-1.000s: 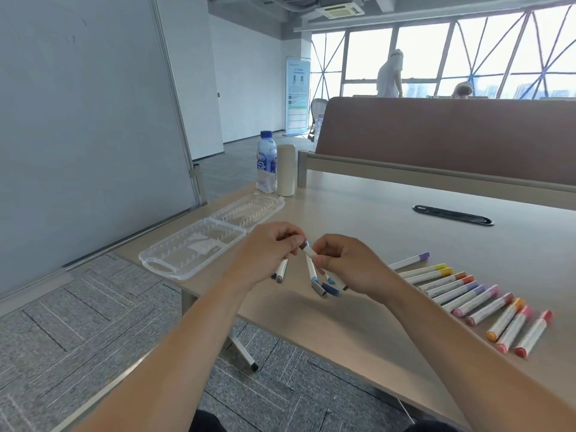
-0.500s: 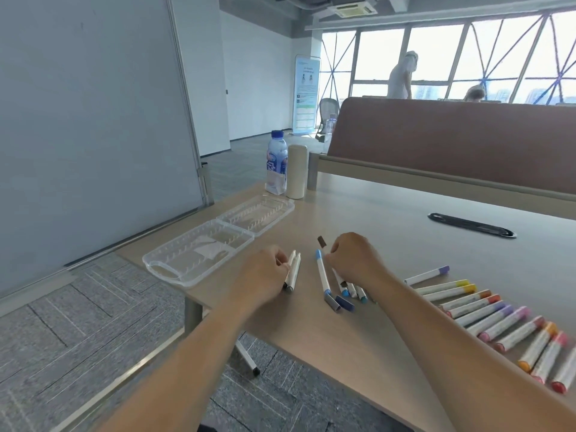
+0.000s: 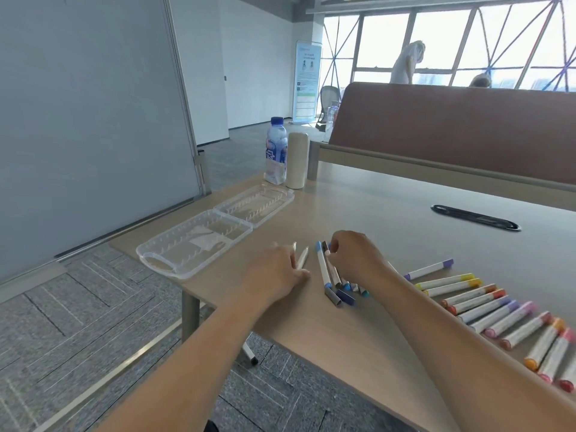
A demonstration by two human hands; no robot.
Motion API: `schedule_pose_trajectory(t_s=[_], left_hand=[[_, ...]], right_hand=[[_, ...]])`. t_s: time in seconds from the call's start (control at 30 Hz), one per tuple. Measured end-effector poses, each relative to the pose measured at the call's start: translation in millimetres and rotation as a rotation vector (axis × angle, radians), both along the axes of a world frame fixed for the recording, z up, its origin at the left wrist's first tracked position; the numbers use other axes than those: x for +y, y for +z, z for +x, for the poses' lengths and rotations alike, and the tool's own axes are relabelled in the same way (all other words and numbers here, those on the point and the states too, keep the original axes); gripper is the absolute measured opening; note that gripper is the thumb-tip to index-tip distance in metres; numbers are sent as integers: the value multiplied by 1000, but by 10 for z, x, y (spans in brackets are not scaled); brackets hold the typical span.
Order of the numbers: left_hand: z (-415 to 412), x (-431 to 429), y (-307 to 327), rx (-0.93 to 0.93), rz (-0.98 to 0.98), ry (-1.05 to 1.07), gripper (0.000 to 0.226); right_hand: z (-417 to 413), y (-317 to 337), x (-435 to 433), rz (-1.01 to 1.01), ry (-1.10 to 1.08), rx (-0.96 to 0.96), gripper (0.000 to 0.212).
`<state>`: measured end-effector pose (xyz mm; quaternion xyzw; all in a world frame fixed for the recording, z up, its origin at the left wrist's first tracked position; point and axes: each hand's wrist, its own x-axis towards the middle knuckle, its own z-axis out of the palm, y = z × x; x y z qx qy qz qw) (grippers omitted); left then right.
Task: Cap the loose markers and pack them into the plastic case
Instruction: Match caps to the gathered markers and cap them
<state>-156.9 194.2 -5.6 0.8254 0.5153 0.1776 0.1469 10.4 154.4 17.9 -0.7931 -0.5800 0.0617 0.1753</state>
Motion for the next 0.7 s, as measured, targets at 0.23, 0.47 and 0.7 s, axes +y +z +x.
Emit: schedule_pose_trajectory(t_s=[0.23,0.47,0.7], left_hand=[[36,-47,-6,-18,39,24,29],[-125,-162,-14,-403,-52,57,25],[-266,-323,70,-867,-372,-7,21]], right_hand=[[54,97,-232,84,-25,22,14],[56,49,-438,5,84,72,17],[-34,70,-709,-84,203,-1,27]])
